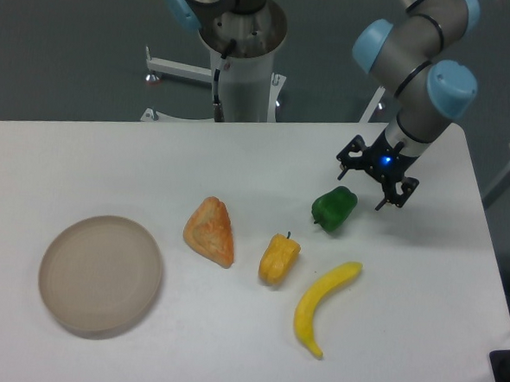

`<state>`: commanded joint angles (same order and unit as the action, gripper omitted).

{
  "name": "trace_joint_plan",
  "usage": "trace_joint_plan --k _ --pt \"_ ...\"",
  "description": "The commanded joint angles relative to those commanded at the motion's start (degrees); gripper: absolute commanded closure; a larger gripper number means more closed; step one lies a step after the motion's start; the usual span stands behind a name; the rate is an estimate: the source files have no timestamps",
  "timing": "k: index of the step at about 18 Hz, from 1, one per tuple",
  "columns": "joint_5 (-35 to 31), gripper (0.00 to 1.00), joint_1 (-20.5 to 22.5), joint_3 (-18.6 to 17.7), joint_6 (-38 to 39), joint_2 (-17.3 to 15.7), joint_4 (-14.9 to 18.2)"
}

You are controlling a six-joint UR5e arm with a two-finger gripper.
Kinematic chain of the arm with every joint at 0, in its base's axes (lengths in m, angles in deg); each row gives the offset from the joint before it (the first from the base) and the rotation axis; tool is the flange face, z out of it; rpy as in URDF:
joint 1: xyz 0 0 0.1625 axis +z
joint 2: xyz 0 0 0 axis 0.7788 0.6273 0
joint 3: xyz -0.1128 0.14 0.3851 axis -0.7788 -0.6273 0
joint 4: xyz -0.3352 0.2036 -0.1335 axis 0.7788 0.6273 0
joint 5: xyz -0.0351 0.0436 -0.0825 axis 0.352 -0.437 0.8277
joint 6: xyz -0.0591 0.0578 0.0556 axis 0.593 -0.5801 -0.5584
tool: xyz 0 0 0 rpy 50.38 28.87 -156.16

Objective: Pick up the green pepper from the table
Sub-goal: 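Lower the open gripper down around the green pepper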

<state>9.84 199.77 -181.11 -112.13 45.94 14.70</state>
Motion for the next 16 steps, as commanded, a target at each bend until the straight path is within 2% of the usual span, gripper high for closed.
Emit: trace_joint_plan --k 6,11,13,16 --pt "0.4 0.0 -0.9 -2.9 -0.4 0.2 -4.4" --pt "0.4 0.0 -1.9 -4.5 -0.3 0.1 -4.7" --pt "0.4 0.02 -2.4 -4.7 -0.3 0.3 -6.1" --pt "0.4 0.35 -2.4 -4.3 -0.4 0.3 -6.8"
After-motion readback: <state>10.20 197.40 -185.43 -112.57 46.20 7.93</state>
